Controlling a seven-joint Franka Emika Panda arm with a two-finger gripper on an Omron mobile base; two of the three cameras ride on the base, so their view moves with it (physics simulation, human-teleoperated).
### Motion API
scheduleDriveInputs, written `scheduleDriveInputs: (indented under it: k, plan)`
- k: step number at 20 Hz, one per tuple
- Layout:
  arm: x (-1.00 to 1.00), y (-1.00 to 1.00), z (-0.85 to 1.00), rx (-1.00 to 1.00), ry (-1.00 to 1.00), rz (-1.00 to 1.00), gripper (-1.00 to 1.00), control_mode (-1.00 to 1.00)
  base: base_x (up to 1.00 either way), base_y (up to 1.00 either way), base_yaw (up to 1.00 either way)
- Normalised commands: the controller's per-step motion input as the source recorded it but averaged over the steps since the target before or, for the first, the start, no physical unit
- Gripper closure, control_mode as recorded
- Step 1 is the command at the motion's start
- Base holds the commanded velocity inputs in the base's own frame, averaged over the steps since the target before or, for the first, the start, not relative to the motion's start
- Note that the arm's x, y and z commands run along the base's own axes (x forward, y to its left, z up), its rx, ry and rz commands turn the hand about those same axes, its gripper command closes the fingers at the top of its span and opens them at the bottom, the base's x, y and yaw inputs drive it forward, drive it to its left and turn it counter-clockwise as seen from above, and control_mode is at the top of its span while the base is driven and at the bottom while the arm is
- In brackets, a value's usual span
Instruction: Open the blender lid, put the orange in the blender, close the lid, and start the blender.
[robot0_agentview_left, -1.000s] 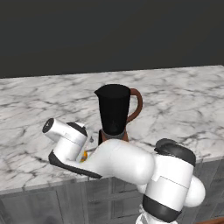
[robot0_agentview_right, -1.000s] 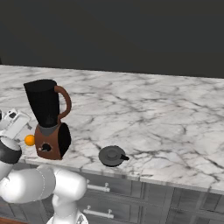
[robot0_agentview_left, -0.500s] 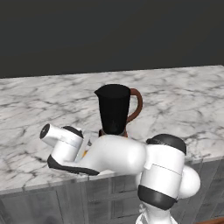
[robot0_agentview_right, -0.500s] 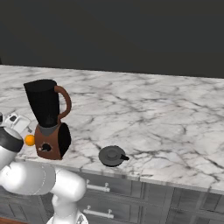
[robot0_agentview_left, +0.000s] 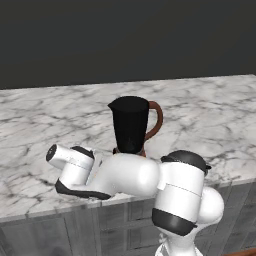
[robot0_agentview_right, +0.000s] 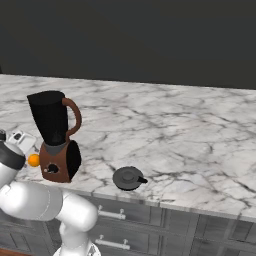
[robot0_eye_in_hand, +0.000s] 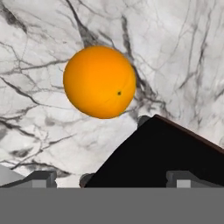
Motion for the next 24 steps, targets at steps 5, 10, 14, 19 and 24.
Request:
scheduleDriveInputs:
  k: [5, 10, 14, 19, 24]
  plan:
    - [0.18, 0.1, -0.16, -0.03, 0.02, 0.01, -1.0, -1.0, 0.0, 0.0, 0.0]
    - [0.15, 0.19, -0.17, -0.03, 0.04, 0.01, -1.0, -1.0, 0.0, 0.0, 0.0]
    - [0.16, 0.23, -0.17, -0.03, 0.05, 0.01, -1.0, -1.0, 0.0, 0.0, 0.0]
    - [0.21, 0.19, -0.11, -0.02, 0.04, 0.01, -1.0, -1.0, 0.0, 0.0, 0.0]
    - [0.26, 0.14, -0.14, -0.02, 0.04, 0.03, -1.0, -1.0, 0.0, 0.0, 0.0]
